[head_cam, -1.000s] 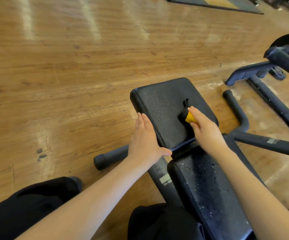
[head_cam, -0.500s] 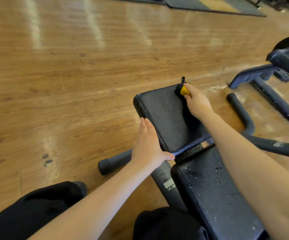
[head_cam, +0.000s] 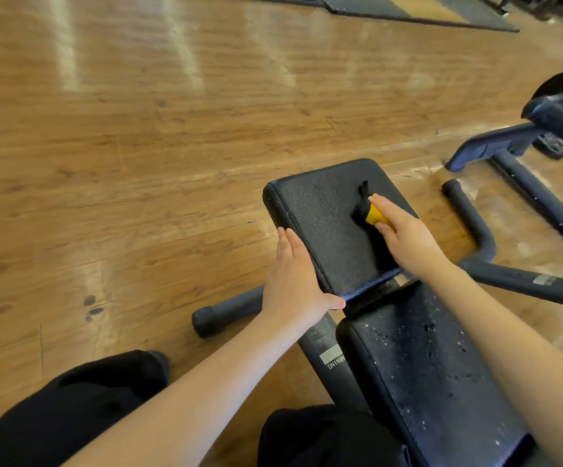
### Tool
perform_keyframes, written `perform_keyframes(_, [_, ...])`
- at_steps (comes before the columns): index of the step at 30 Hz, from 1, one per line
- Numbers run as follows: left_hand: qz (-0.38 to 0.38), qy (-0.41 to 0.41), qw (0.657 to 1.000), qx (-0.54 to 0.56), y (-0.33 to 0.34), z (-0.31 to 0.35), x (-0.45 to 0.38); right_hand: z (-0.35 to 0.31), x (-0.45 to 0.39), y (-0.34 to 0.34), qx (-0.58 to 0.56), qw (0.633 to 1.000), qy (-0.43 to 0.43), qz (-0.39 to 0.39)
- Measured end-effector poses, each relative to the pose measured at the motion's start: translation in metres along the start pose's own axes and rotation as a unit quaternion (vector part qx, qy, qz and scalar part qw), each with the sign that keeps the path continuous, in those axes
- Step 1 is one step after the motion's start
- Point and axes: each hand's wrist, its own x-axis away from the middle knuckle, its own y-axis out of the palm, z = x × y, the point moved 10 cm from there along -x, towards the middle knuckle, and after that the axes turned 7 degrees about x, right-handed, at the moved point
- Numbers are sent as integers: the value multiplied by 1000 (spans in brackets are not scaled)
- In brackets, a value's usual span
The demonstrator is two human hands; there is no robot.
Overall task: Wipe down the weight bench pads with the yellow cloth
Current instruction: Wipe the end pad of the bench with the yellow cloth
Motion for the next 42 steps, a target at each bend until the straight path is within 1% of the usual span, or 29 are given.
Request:
perform_keyframes(5, [3, 6, 1000, -1, 0, -1, -1, 2, -75, -7, 6, 999, 22, 31])
perform_keyframes(8, [-3, 5, 1000, -12, 0, 0, -1, 2, -101, -7, 2, 1000, 8, 12])
perform_keyframes(10, [-5, 3, 1000, -14, -1, 0, -2, 3, -104, -7, -1, 1000, 7, 5])
perform_keyframes(15, [-8, -1, 1000, -17, 0, 1, -1, 13, -63, -11, -21, 998, 41, 32])
perform_keyframes(21, [-1, 9, 1000, -14, -1, 0, -1, 34, 28, -11, -49, 996, 67, 23])
perform_keyframes(24, [-2, 10, 1000, -15, -1, 2, -1, 38, 47, -9, -39, 997, 65, 27])
perform_keyframes(29, [2, 11, 1000, -2, 0, 0, -2, 35, -1, -13, -8, 998, 53, 35])
perform_keyframes(33, [-2, 15, 1000, 19, 1, -2, -1, 27, -67, -15, -17, 997, 60, 34])
perform_keyframes(36, [-10, 12, 1000, 23, 3, -1, -2, 27, -100, -18, -35, 996, 79, 38])
perform_keyframes(39, [-15, 8, 1000, 19, 2, -1, -2, 36, -104, -18, -69, 992, 103, 29])
perform_keyframes(42, [-17, 12, 1000, 11, 2, 1, 0, 50, -81, -17, -84, 989, 116, 22])
